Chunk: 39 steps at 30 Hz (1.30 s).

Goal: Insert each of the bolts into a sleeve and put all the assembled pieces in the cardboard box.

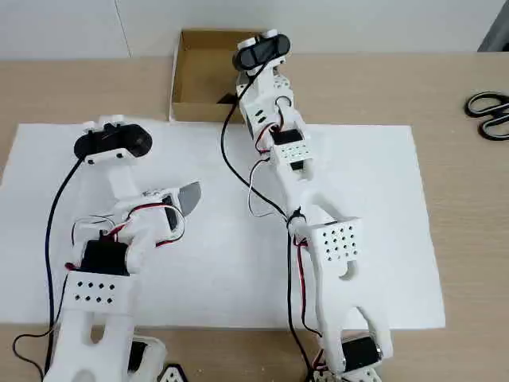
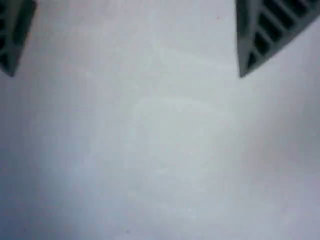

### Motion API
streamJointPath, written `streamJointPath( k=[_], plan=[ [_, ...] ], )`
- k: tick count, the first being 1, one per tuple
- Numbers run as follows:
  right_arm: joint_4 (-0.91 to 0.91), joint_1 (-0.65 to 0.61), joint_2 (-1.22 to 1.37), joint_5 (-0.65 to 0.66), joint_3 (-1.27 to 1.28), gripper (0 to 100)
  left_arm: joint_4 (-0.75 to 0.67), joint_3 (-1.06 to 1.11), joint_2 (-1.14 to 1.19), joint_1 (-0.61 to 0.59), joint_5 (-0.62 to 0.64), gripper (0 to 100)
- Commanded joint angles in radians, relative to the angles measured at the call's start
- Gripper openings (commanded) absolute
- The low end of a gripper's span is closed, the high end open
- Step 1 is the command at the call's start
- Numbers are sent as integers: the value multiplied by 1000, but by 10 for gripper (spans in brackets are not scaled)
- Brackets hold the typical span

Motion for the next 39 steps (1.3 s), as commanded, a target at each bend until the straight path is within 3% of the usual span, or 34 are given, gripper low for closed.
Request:
streamJointPath(
  k=[1,9,16,22,33,39],
  plan=[
    [-15,-10,-24,14,-69,229,5,-42,-29,-2,-8,268],
    [4,-10,-35,17,-71,251,2,-51,-38,-2,-9,268],
    [114,-4,-160,89,-69,250,-3,-47,-305,-6,-9,268],
    [493,-4,-444,91,-69,250,-61,36,-557,-8,-81,268],
    [1336,61,-952,87,-69,250,-92,232,-922,-8,-84,268],
    [1626,151,-1148,87,-64,250,-87,263,-976,-8,-84,268]
  ],
)
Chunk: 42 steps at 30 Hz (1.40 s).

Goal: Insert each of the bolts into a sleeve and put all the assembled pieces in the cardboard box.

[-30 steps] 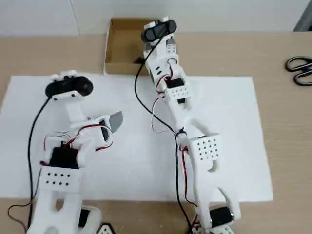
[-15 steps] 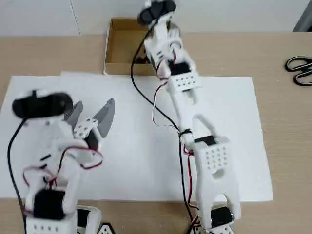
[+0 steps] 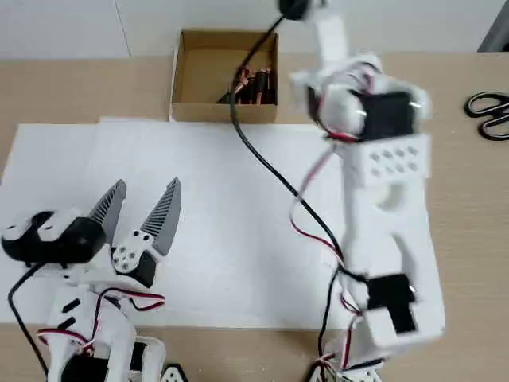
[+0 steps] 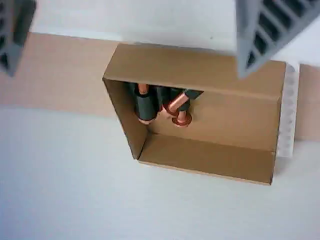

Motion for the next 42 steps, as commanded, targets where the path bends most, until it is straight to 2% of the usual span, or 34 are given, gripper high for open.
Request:
streamJointPath(
  k=[1,4,11,14,19,22,29,32,42],
  plan=[
    [104,67,-154,6,-37,250,-23,2,-12,0,-9,268],
    [104,131,-283,6,-37,250,-21,5,-12,0,-9,268],
    [105,143,-622,11,41,250,-20,8,-12,0,-9,268],
    [105,145,-794,11,215,250,-20,8,-12,0,-9,268],
    [88,145,-1087,8,694,250,21,25,-12,0,-9,268],
    [-44,145,-1244,8,993,250,38,45,-12,0,-9,268],
    [-582,145,-1583,11,1692,250,38,105,-12,0,-9,268],
    [-743,147,-1685,12,1942,250,38,160,-12,0,-9,268],
    [-941,147,-1830,12,2424,250,37,335,-12,0,-12,268]
  ],
)
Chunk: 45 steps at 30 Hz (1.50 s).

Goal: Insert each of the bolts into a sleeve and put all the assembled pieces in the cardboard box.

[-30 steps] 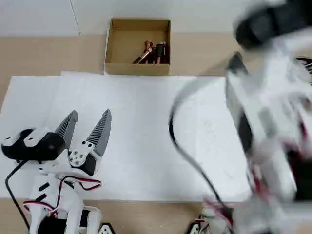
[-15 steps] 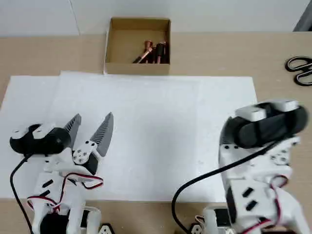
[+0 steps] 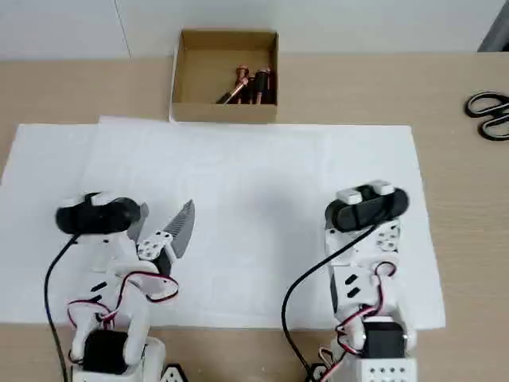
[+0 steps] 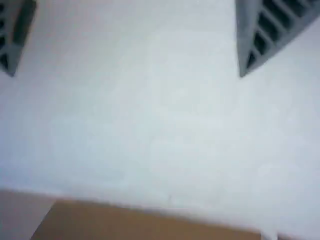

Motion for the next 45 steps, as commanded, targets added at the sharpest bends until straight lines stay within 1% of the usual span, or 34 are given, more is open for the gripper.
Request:
streamJointPath(
  k=[1,8,13,16,21,45],
  plan=[
    [-56,2,-42,9,101,250,0,33,-9,0,-8,268],
    [-39,1,-42,6,98,250,0,133,-9,-2,-8,268],
    [137,-5,-44,6,98,250,0,171,-9,-6,-8,268],
    [231,-1,-53,6,98,250,0,171,-9,-46,-5,268],
    [239,-5,-61,6,98,250,3,171,-9,-97,-2,268],
    [239,-5,-61,6,98,250,2,171,-9,-98,-2,268]
  ],
)
